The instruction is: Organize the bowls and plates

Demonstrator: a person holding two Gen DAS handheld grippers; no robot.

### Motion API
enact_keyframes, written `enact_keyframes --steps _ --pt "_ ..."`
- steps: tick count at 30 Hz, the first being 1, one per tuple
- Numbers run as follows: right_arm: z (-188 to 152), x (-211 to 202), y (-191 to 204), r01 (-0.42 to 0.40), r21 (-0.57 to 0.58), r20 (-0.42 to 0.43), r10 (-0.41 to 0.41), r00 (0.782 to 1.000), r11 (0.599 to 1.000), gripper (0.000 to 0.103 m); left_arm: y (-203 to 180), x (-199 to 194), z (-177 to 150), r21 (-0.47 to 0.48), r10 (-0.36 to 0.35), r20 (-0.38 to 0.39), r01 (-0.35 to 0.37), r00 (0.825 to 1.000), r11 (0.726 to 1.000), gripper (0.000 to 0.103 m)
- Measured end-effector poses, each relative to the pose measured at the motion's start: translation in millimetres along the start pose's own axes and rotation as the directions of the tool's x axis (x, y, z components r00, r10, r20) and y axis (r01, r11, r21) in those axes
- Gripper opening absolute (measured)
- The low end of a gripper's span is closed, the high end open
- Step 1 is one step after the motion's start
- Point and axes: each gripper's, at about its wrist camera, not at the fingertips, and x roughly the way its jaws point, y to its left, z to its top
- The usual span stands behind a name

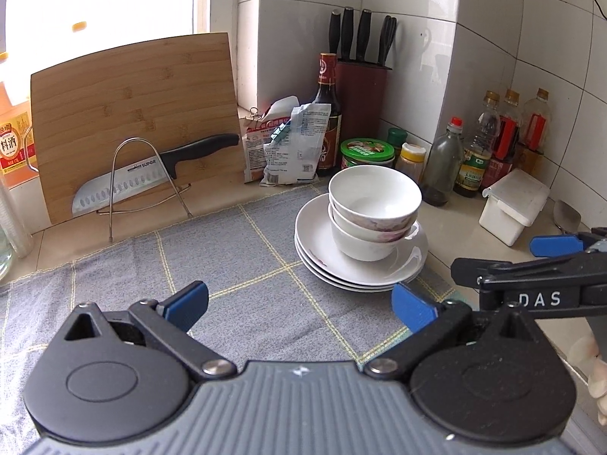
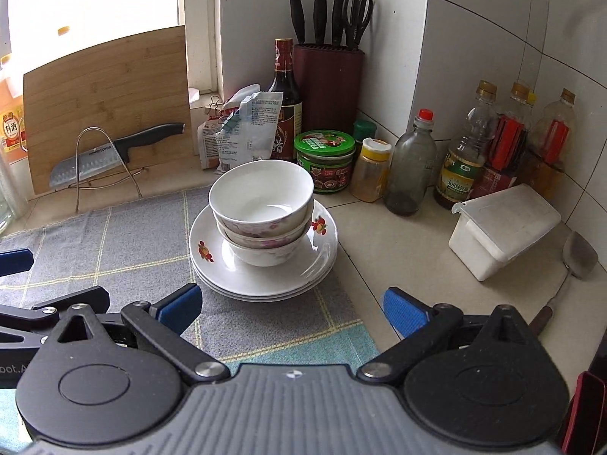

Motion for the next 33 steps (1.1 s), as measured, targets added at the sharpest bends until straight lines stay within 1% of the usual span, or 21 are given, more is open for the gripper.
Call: enact_keyframes --steps 4,12,33 --pt "-2.6 -4.9 2.3 -0.007 0.012 0.001 0.007 1.000 1.000 0.103 -1.1 -2.5 0.9 0.015 0.021 0.000 -0.021 1.000 1.000 0.102" --pt "-3.0 -8.2 6.4 0.001 0.017 0.003 -0.001 1.000 1.000 0.103 0.1 -3.6 2.1 0.013 0.032 -0.001 -0.032 1.000 0.999 0.102" --pt "-1.9 -8.3 4.9 0.014 0.026 -0.002 -0.014 1.000 1.000 0.103 -0.2 -1.4 4.0 0.015 0.026 -0.007 -0.026 1.000 1.000 0.102"
